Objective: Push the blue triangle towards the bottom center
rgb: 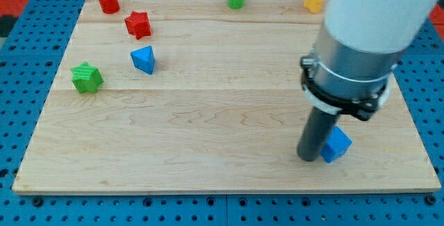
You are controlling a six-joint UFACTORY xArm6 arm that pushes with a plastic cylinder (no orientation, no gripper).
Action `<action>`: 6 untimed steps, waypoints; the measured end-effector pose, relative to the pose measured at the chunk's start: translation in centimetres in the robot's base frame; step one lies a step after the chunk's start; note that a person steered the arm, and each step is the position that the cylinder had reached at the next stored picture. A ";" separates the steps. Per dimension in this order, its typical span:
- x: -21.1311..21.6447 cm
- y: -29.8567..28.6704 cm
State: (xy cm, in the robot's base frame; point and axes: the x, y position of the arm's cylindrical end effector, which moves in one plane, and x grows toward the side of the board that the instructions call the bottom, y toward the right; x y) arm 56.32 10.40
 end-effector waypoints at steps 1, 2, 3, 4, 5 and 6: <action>-0.7 -3.0; -1.0 -4.5; -1.0 -5.4; -1.0 -5.8; -1.0 -6.0; -3.6 -5.5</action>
State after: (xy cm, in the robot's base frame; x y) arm 52.77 4.87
